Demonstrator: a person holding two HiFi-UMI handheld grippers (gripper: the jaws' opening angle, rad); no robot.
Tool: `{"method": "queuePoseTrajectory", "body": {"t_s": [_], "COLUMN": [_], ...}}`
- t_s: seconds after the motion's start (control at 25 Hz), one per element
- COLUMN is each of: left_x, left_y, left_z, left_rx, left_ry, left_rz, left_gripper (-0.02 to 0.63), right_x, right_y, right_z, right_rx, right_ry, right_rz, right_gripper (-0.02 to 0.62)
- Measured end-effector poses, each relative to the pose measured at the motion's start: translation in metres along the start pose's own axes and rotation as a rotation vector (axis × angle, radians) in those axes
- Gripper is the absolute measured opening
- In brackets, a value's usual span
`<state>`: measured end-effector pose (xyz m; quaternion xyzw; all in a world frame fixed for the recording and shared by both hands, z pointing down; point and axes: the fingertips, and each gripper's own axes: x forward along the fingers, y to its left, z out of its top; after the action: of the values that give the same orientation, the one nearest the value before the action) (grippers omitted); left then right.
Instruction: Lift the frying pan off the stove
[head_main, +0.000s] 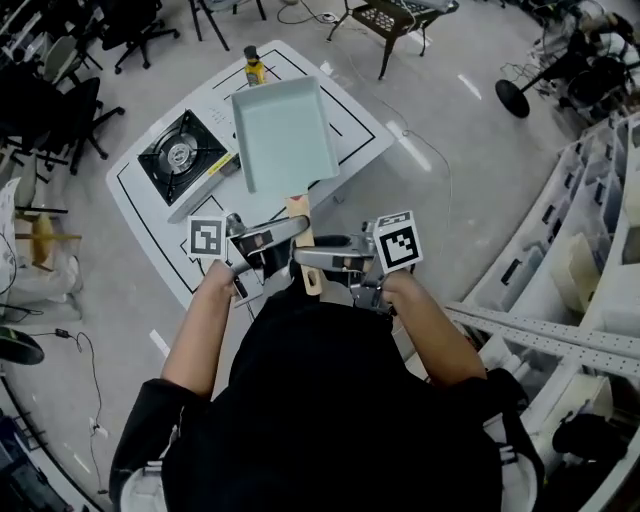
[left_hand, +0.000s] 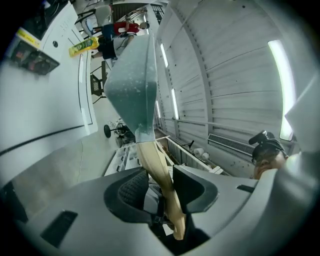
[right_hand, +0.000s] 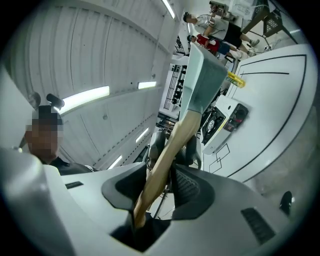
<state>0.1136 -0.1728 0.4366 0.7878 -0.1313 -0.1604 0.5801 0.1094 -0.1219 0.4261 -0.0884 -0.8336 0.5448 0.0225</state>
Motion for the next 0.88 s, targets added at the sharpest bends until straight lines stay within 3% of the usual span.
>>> {"method": "queuePoseTrajectory", "body": {"t_s": [0.2,0.52,0.88], "left_x": [0.026,0.027,-0.005], "left_y": [-0.006,-0.023,-0.031], "left_z": [-0.070,-0.159,-0.212], "left_rx": [-0.033,-0.048,-0.113], "left_ry": [0.081,0.120,0.108], "left_rz": [-0.015,0.005,0.021], "left_gripper": [0.163,0.163,0.163], "right_x": [-0.038,-0.060,-0.042], "right_y": [0.017,0.048,0.061], "right_z": [-0.056,-0.137,-0.193], "right_rx": [0.008,0.005,0.057], "right_ry": [-0.088,-0.133,-0.153], "right_rz": [-0.022,-0.008,0.024], "right_gripper": [0.163,0.164,0.169]}}
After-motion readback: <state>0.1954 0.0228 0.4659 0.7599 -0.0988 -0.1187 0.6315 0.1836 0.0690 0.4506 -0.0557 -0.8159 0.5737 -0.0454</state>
